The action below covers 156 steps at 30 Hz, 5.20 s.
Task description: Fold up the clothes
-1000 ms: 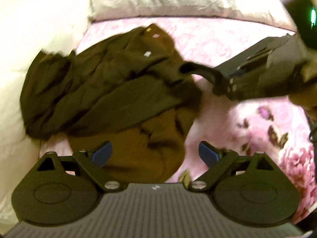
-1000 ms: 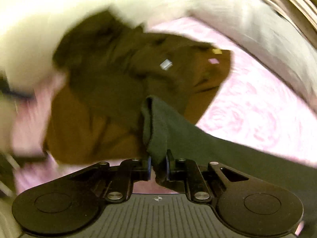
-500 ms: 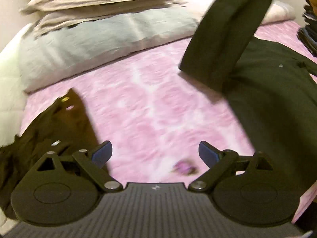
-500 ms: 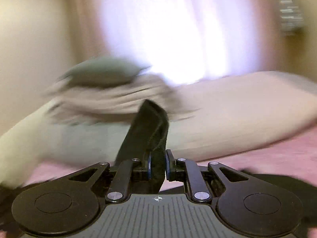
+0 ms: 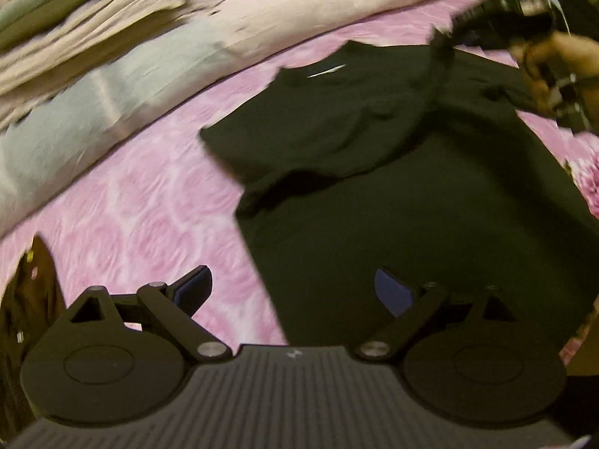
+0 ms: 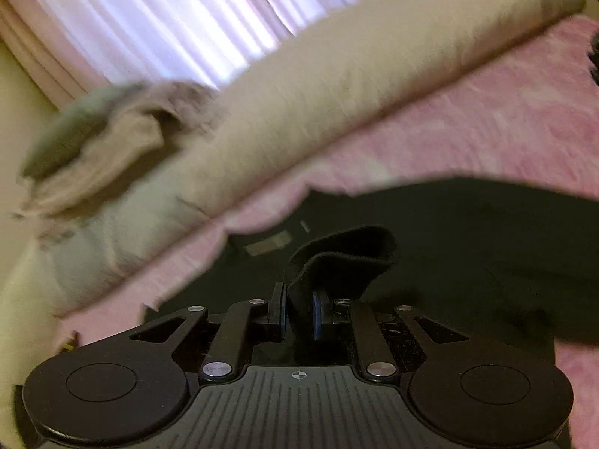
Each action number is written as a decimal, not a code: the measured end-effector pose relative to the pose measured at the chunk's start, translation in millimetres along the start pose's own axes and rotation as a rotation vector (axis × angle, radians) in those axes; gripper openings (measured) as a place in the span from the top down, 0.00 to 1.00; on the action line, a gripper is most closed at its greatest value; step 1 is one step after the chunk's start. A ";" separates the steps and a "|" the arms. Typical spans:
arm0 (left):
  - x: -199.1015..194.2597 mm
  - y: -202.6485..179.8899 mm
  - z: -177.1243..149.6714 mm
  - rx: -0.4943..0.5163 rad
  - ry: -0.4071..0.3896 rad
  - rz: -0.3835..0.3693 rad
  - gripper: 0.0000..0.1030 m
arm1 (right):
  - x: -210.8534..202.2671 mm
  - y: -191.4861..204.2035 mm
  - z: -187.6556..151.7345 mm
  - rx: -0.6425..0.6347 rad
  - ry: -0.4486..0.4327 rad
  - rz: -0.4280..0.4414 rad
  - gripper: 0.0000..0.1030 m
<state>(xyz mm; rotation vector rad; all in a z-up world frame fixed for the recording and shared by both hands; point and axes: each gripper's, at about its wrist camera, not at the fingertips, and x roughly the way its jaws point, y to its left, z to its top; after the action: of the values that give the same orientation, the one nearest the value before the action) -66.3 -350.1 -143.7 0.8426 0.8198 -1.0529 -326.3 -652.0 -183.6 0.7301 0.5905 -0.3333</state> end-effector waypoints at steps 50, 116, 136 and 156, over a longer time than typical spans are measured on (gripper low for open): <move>40.6 -96.9 91.5 0.279 -0.079 -0.180 0.11 | -204.5 -128.7 74.5 0.161 -0.476 -0.302 0.92; 53.8 -148.1 -250.8 1.014 -0.077 0.146 0.17 | -222.2 4.1 -241.8 -0.547 0.450 -0.336 0.11; -15.3 -90.6 -161.3 0.252 -0.029 0.003 0.94 | -178.3 42.2 -361.8 -1.362 0.208 -0.091 0.11; -60.9 -111.1 -177.0 0.511 0.006 0.006 0.97 | -253.1 -28.5 -279.0 -1.428 0.392 -0.308 0.98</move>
<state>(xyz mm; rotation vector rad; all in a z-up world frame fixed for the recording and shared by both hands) -216.9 -199.6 -188.8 1.2761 0.5549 -1.2776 -647.1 -454.3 -210.1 -0.7002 1.1065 0.0148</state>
